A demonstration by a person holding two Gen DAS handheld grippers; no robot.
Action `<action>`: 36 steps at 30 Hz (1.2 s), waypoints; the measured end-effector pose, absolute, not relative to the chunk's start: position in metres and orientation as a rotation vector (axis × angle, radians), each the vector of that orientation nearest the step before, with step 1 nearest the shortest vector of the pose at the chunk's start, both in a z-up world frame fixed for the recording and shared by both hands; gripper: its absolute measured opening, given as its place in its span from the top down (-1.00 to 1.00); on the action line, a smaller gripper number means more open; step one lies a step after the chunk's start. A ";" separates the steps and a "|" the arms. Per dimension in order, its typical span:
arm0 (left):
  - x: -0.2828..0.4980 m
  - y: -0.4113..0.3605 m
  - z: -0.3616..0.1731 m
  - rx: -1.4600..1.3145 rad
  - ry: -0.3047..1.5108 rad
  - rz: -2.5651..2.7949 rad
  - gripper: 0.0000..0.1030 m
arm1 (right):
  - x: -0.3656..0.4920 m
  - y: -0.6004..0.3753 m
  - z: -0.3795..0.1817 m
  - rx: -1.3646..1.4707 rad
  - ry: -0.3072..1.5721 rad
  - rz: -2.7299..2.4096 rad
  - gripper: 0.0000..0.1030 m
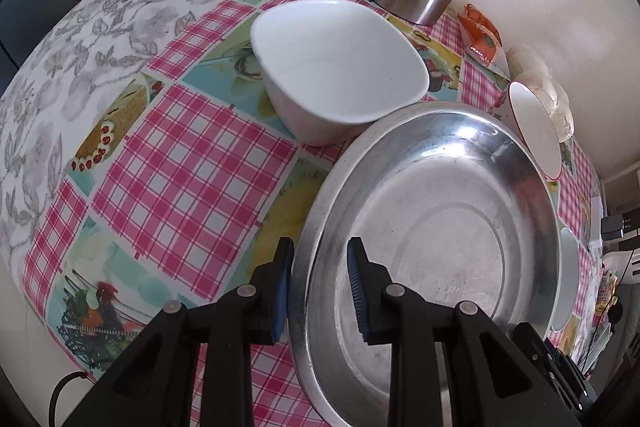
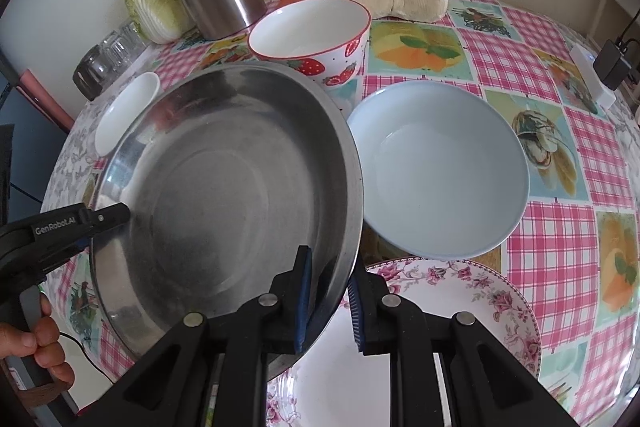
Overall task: Organize plates and bowls
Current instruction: 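Lift the steel basin with the left tool and carry it beside the white square bowl, then lower the steel basin and open the left tool to release it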
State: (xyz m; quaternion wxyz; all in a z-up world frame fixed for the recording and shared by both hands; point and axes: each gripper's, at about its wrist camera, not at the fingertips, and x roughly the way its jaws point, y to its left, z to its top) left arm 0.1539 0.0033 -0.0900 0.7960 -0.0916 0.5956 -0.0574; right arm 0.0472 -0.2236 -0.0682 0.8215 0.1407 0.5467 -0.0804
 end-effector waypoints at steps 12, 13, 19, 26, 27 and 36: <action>0.154 0.003 -0.090 -0.197 1.287 -0.119 0.48 | 0.048 -0.223 -0.068 0.296 1.171 -0.175 0.62; 0.154 0.003 -0.090 -0.192 1.286 -0.115 0.48 | 0.048 -0.224 -0.069 0.295 1.171 -0.173 0.62; 0.153 0.005 -0.090 -0.199 1.287 -0.111 0.48 | 0.048 -0.223 -0.069 0.290 1.176 -0.173 0.62; 0.153 0.006 -0.088 -0.201 1.287 -0.104 0.48 | 0.048 -0.220 -0.069 0.281 1.181 -0.169 0.62; 0.153 0.004 -0.088 -0.201 1.285 -0.102 0.44 | 0.048 -0.220 -0.069 0.284 1.180 -0.168 0.62; 0.155 0.003 -0.082 -0.173 1.267 -0.080 0.21 | 0.048 -0.229 -0.062 0.329 1.145 -0.196 0.62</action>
